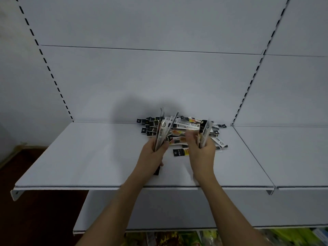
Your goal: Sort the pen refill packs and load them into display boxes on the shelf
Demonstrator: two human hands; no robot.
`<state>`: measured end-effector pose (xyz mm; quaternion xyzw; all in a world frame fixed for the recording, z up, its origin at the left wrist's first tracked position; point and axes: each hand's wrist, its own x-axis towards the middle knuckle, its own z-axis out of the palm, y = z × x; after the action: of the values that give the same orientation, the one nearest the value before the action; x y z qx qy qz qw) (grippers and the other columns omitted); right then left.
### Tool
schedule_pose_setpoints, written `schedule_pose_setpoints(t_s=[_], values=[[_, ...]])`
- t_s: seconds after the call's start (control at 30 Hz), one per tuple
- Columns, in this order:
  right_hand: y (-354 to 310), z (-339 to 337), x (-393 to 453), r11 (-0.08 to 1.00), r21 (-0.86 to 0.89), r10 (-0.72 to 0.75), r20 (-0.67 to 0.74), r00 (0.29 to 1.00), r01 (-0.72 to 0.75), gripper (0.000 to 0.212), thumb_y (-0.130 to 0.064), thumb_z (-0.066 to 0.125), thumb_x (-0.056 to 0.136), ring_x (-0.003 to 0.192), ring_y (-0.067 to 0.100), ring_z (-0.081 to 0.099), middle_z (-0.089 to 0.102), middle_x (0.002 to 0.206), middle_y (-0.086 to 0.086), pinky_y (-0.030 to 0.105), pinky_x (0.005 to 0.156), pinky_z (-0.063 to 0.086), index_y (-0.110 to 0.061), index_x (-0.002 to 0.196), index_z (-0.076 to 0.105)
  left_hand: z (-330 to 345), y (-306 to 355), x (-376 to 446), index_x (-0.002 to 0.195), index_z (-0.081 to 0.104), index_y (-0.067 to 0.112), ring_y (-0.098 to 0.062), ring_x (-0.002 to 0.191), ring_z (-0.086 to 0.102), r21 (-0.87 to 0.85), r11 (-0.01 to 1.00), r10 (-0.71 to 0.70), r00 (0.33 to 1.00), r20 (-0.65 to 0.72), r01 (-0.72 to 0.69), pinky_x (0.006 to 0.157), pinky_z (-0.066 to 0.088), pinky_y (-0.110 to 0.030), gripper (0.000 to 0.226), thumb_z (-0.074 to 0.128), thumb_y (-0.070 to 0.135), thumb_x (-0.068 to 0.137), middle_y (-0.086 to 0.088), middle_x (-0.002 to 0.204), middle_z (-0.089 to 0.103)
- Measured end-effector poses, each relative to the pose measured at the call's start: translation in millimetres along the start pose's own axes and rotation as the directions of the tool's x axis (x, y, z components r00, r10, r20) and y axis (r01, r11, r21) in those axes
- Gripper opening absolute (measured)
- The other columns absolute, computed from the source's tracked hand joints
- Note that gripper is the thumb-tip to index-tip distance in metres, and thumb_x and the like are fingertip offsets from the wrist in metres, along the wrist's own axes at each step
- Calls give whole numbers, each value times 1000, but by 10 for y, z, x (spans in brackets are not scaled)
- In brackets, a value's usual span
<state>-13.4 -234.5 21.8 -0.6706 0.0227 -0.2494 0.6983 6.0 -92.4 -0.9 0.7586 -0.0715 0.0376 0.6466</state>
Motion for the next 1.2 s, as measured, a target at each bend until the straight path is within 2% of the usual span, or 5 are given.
schedule_pose_setpoints(t_s=[0.23, 0.53, 0.8, 0.97, 1.2], values=[[60, -123, -340, 942, -249, 223, -39, 974, -226, 46, -46, 60, 94, 52, 16, 30, 33, 62, 8, 29, 53, 29, -20, 63, 39, -8, 37, -185, 75, 50, 16, -18, 47, 52, -40, 999, -23, 999, 33, 24, 48, 47, -27, 26, 57, 25, 98, -4, 57, 53], [-494, -1266, -721, 847, -496, 272, 101, 957, -189, 28, -28, 56, 97, 51, 11, 38, 45, 57, -3, 29, 55, 34, -6, 79, 58, 456, 244, -479, 79, 51, 12, -14, 49, 49, 3, 1000, 9, 960, 281, -10, 54, 47, -21, 23, 59, 24, 97, 0, 56, 53], [-600, -2990, -1426, 718, -643, 242, -130, 962, -267, 24, -28, 51, 100, 51, 12, 47, 55, 61, 0, 34, 52, 43, -14, 82, 60, 1551, 554, -1089, 90, 62, 14, -13, 61, 63, 0, 1000, 16, 921, 388, -17, 60, 51, -18, 15, 53, 23, 101, -2, 72, 67], [-762, -4029, -2034, 672, -638, 263, -267, 927, -375, 28, -28, 49, 102, 44, 4, 37, 48, 63, 2, 25, 49, 32, -9, 83, 55, 2562, 690, -1608, 89, 63, 11, -18, 61, 62, -8, 999, -26, 845, 535, 35, 64, 52, -32, 16, 57, 23, 98, 0, 68, 65], [-933, -5129, -2401, 679, -555, 233, -459, 858, -481, 29, -30, 54, 100, 46, 10, 38, 47, 61, 3, 34, 52, 30, -12, 77, 54, 3615, 949, -1903, 88, 63, 8, -8, 50, 55, 62, 997, -5, 732, 681, -51, 52, 42, -14, 19, 59, 24, 97, 1, 61, 62]])
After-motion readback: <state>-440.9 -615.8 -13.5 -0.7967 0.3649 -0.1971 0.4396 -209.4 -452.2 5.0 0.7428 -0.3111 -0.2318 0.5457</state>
